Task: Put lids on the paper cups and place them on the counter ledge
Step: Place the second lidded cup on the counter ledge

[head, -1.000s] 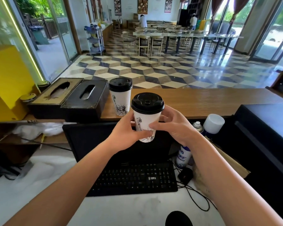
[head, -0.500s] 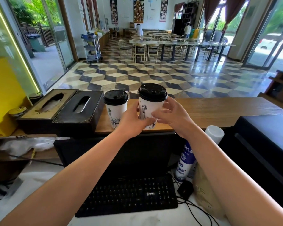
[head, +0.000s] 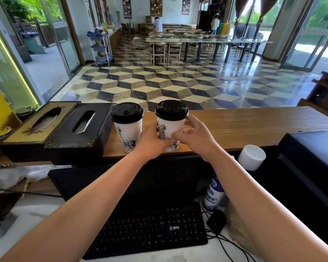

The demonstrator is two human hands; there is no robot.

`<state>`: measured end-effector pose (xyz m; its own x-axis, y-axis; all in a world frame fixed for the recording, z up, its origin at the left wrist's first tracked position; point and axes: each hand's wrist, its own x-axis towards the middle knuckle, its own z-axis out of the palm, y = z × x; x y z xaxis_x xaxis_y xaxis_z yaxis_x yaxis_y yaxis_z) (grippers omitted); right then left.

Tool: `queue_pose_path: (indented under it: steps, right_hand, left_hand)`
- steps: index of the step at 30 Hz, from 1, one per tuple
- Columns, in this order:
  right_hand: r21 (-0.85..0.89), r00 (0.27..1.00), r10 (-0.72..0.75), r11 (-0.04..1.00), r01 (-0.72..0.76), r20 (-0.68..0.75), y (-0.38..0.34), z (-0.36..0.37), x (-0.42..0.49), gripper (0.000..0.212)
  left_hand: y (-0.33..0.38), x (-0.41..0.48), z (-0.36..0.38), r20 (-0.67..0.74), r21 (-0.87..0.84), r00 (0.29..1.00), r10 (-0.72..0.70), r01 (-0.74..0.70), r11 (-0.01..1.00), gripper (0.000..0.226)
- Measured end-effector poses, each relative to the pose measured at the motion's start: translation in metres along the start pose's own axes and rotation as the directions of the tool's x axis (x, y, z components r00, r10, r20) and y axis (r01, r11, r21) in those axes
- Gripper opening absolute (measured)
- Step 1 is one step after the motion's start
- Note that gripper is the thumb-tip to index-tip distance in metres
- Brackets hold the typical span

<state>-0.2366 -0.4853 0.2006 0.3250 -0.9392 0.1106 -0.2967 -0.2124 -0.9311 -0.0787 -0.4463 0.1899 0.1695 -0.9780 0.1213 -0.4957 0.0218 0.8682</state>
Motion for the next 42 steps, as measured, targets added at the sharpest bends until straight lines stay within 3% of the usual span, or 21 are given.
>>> queue_pose_path:
  steps: [14, 20, 26, 30, 33, 38, 42]
  right_hand:
    - [-0.027, 0.999, 0.035, 0.999, -0.036, -0.023, 0.013, 0.011, 0.004, 0.077]
    - [-0.017, 0.986, 0.107, 0.994, -0.110, -0.128, 0.011, 0.006, -0.011, 0.088]
    - [-0.019, 0.959, 0.086, 0.995, -0.094, -0.271, 0.003, 0.003, -0.047, 0.053]
    - [-0.091, 0.980, 0.033, 0.994, -0.051, -0.194, -0.006, 0.001, -0.087, 0.027]
    - [-0.149, 0.997, -0.011, 0.989, -0.001, -0.078, -0.012, 0.004, -0.122, 0.020]
    - [-0.288, 0.997, -0.011, 0.957, 0.031, 0.073, -0.008, 0.020, -0.188, 0.022]
    - [-0.394, 0.974, 0.106, 0.919, -0.019, 0.200, 0.021, 0.040, -0.234, 0.022]
  left_hand:
    - [-0.006, 0.000, 0.005, -0.006, 0.033, 0.999, -0.053, 0.053, 0.998, 0.064]
    - [-0.007, -0.022, 0.001, -0.021, 0.090, 0.990, -0.138, 0.139, 0.986, 0.094]
    - [0.005, -0.067, -0.004, -0.108, 0.020, 0.985, -0.132, 0.135, 0.991, 0.087]
    - [0.012, -0.105, -0.010, -0.131, 0.025, 0.989, -0.070, 0.074, 0.997, 0.061]
    - [0.013, -0.134, -0.014, -0.061, 0.086, 0.998, -0.023, 0.028, 0.996, 0.040]
    - [-0.007, -0.189, -0.004, 0.032, 0.114, 0.999, 0.011, -0.014, 0.993, 0.039]
    - [-0.045, -0.229, 0.012, 0.101, 0.170, 0.995, -0.026, 0.009, 0.985, 0.042]
